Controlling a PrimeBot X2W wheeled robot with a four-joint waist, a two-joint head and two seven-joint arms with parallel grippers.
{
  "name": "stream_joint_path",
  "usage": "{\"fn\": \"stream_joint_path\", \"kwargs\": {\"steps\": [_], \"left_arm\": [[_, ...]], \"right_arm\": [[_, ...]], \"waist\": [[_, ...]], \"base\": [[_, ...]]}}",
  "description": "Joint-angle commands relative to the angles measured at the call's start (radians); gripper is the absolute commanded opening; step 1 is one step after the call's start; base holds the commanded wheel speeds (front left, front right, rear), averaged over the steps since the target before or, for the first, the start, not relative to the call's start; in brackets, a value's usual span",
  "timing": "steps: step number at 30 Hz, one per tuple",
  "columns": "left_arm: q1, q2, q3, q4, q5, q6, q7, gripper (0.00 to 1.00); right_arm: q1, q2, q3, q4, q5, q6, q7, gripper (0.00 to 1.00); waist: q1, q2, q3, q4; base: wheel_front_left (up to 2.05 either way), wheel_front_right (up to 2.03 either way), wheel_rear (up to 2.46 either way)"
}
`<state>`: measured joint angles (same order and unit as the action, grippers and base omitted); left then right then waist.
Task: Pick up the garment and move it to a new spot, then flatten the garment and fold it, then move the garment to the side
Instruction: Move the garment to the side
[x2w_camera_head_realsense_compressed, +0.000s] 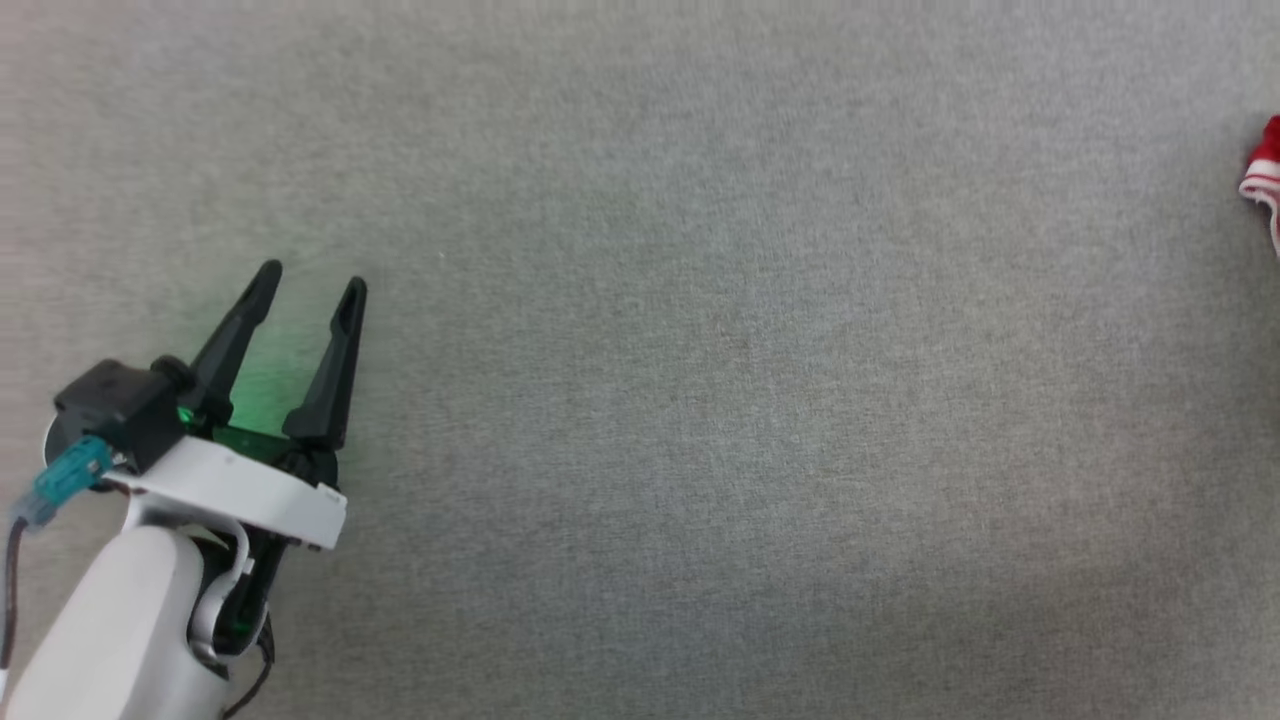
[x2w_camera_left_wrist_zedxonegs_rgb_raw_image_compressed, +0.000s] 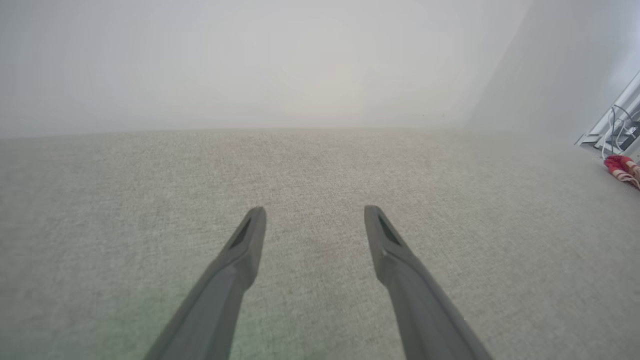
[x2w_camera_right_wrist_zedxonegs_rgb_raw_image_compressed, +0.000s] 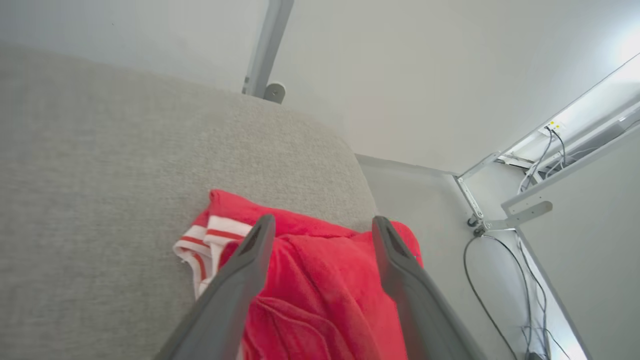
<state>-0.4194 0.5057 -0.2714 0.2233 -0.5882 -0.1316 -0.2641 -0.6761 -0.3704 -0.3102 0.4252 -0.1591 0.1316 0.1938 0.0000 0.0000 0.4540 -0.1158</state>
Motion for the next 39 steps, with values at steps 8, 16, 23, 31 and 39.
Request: {"fn": "stream_joint_path", "kwargs": {"steps": [8,16,23,31,39], "left_arm": [[0.078,-0.042,0.061,0.015,0.031,0.003,0.001,1.00],[0.174,-0.058,0.144,0.038,0.048,0.003,0.001,1.00],[0.257,-0.080,0.216,0.052,0.068,0.003,0.001,1.00],[0.354,-0.091,0.273,0.045,0.089,0.003,0.001,1.00],[0.433,-0.093,0.297,0.033,0.107,0.003,0.001,1.00]], "right_arm": [[0.081,0.085,0.063,0.030,0.034,-0.002,-0.168,1.00],[0.160,0.105,0.159,0.060,0.117,-0.002,-0.302,1.00],[0.247,0.110,0.239,0.063,0.190,-0.002,-0.371,1.00],[0.340,0.116,0.283,0.038,0.223,-0.002,-0.418,1.00],[0.446,0.144,0.290,-0.014,0.222,-0.002,-0.445,1.00]], "waist": [[0.0000,0.0000,-0.145,0.058],[0.0000,0.0000,-0.258,0.089],[0.0000,0.0000,-0.343,0.108],[0.0000,0.0000,-0.418,0.116],[0.0000,0.0000,-0.457,0.126]], "base": [[0.00,0.00,0.00],[0.00,0.00,0.00],[0.00,0.00,0.00],[0.00,0.00,0.00],[0.00,0.00,0.00]]}}
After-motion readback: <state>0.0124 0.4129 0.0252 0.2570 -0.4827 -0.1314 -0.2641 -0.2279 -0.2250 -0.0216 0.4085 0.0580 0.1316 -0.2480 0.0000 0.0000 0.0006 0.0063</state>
